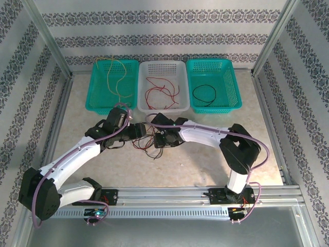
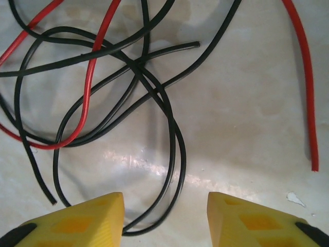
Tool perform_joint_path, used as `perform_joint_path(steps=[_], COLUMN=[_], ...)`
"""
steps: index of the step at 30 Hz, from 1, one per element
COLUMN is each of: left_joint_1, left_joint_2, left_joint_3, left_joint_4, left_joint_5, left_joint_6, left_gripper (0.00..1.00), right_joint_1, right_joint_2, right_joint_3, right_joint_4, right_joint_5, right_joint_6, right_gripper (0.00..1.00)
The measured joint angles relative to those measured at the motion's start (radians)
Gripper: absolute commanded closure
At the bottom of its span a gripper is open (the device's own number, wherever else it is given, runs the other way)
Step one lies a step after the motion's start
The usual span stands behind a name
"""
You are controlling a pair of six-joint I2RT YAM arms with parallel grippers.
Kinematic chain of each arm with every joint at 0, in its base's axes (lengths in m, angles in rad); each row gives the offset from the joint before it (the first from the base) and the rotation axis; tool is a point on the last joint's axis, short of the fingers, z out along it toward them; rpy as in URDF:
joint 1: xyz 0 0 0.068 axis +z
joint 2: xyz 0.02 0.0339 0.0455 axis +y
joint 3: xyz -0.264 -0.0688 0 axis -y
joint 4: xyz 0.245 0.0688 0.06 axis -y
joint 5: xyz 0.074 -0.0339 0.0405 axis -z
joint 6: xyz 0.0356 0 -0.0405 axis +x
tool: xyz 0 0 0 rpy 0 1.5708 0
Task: Untangle the cables
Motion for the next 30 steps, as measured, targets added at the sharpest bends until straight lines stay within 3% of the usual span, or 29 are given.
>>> perform_joint_path(steps=[12,14,20,22,26,30], left_joint_1=[0.002,0.002,0.002,0.002,0.002,0.002], left_joint_2=[-0.018,-0.021,-0.023,-0.022,-0.022,-0.018], left_joint_3=[0.0,0.0,0.0,0.0,0.001,0.001], left_joint_4=[0.001,0.001,0.002,0.003,0.007,0.033], left_joint_5=[-0.002,-0.002,-0.002,-0.002,0.006,0.029], left_joint_6=[-0.004,-0.004,-0.004,-0.004,-0.007,-0.017], left_gripper=[0.44,0.44,0.44,0.44,0.45,0.45], right_joint_1=[-0.014,-0.02,-0.027,-0.026,-0.026,-0.026], right_joint_2=[0.164,0.166,0.166,0.166,0.106,-0.063], right_joint_3=[0.136,0.136,0.136,0.135,0.087,0.029], right_joint_4=[-0.081,-0.089,-0.092,-0.091,-0.074,-0.073], right_joint_5=[0.011,0.01,-0.001,-0.001,0.004,0.023], right_joint_6=[-0.019,-0.025,-0.035,-0.035,-0.053,-0.093], right_gripper=[0.64,0.69,0.99,1.0,1.0,1.0])
